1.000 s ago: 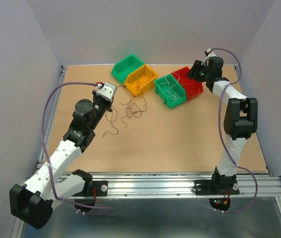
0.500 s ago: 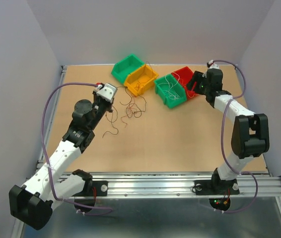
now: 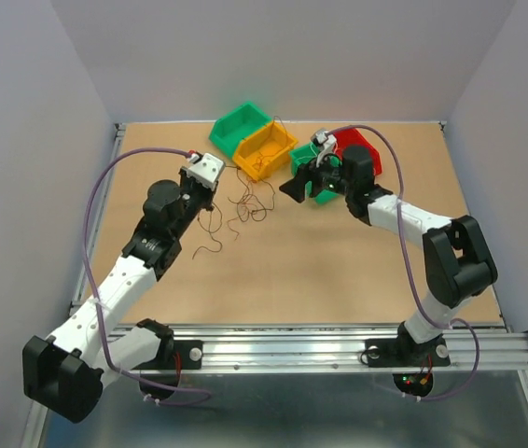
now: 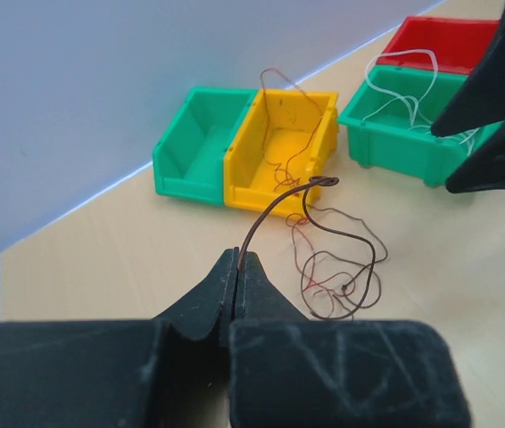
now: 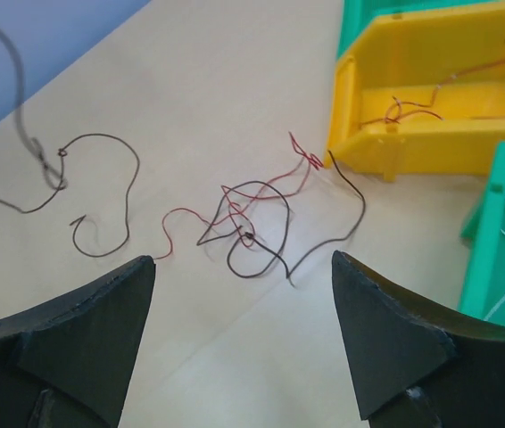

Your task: Untangle the cables

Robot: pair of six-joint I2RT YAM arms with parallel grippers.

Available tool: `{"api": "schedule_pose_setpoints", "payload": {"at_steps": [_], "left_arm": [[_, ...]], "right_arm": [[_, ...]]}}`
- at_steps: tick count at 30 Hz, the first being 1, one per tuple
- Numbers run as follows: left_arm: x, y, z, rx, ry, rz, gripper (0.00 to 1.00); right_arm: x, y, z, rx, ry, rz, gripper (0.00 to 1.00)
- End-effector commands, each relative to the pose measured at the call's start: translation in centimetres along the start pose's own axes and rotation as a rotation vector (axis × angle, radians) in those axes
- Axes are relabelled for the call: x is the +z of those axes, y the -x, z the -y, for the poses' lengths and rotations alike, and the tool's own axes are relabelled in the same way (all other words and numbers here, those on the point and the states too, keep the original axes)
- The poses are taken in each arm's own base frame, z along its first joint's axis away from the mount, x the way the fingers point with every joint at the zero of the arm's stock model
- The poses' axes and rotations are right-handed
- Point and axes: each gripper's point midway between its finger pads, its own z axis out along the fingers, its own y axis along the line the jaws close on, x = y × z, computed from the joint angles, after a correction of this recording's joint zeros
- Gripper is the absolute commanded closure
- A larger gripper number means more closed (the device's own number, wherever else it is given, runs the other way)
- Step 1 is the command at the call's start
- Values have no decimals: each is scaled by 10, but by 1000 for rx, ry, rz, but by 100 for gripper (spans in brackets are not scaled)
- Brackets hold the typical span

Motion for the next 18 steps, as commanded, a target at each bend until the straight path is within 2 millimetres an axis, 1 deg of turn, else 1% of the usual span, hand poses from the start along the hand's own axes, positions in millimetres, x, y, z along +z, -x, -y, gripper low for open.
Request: {"api": "schedule_pose_setpoints", "payload": {"at_steps": [1,2,3,4,5,6,7,8,9,11,12,13,14,15,17,18], "left_arm": [[13,2,-22,-5,65,-57,100],[16,-4,-21,0,46,-86,100],[18,-2,-22,12,32,-101,100],[16,-20,-20,40,2,-177,100],[18,-28,-18,56,-24,-210,100],[16,-34,-21,78,-29,-236,100],[11,-45,-21,96,-41,-284,100],[7,-48,-24,126,-46,-291,100],[3,-56,-26,145,-57,-314,100],[-5,-72,-20,161,-102,-367,100],[-7,-83,-14,177,-136,-391,96],[-10,-97,-9,181,-168,-438,96],[-12,-105,-6,187,-193,-461,96],[-14,-116,-3,206,-214,-490,95],[-17,-131,0,223,-236,-530,94],[-20,-145,4,225,-256,-561,91]], "right_arm": [[23,24,-25,-122,101,81,15],[27,22,-22,-110,96,75,16],[32,17,-17,-97,84,65,16],[35,15,-15,-89,80,60,16],[36,14,-14,-85,78,56,16],[38,17,-13,-87,77,58,16],[40,10,-12,-85,77,35,16],[41,9,-12,-90,83,29,16],[43,9,-16,-98,95,24,16],[45,6,-17,-107,91,14,16],[46,7,-14,-107,73,16,16],[46,7,-14,-103,71,13,16],[47,6,-14,-102,72,12,16],[47,6,-14,-102,72,12,16],[47,5,-14,-102,71,9,16],[47,5,-14,-104,71,9,16]]}}
